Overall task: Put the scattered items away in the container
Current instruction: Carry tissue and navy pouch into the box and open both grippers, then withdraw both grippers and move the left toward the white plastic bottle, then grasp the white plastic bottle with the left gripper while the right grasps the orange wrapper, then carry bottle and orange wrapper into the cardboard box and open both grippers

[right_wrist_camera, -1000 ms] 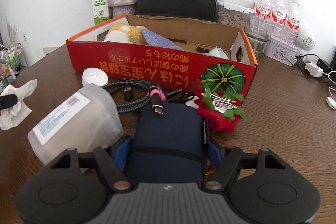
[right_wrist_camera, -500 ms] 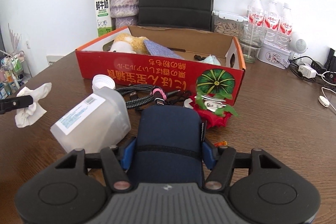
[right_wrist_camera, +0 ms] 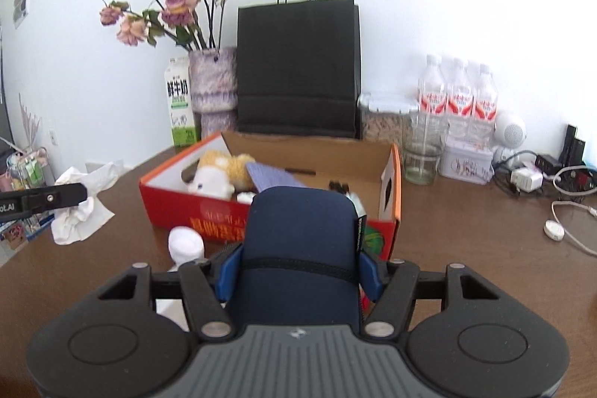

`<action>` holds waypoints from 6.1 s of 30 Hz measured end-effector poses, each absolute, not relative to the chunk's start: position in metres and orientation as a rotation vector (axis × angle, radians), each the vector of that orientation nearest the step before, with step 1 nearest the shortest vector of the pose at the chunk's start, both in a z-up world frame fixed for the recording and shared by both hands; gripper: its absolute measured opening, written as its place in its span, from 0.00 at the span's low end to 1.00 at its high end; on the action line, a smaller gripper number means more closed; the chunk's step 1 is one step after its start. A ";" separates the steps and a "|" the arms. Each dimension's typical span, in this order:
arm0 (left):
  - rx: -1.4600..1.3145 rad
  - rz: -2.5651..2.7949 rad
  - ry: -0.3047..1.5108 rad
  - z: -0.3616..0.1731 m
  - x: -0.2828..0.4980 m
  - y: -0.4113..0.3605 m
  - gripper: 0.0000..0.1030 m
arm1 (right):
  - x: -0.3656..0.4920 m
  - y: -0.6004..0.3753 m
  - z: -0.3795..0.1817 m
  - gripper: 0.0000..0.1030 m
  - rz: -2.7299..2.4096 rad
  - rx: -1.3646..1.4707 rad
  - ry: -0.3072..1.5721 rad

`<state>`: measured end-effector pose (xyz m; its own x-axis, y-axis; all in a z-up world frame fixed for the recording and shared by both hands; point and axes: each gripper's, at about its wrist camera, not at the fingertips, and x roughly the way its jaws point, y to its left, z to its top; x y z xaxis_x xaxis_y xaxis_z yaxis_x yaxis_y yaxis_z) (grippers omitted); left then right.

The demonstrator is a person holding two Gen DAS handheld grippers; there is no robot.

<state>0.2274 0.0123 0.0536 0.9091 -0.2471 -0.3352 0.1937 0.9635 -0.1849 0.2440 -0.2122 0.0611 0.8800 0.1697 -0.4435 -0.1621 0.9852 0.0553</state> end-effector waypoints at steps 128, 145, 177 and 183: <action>0.001 -0.186 0.657 -0.033 0.242 -0.101 0.41 | 0.236 -0.264 -0.014 1.00 0.148 -0.016 0.599; -0.075 -0.121 0.581 -0.014 0.228 -0.061 0.41 | 0.257 -0.245 -0.021 0.60 0.117 0.029 0.674; -0.113 -0.162 0.440 0.023 0.238 -0.032 0.41 | 0.261 -0.215 0.064 0.10 0.164 -0.030 0.398; -0.101 -0.183 0.375 0.045 0.267 -0.042 0.41 | 0.289 -0.199 0.083 0.10 0.204 -0.015 0.344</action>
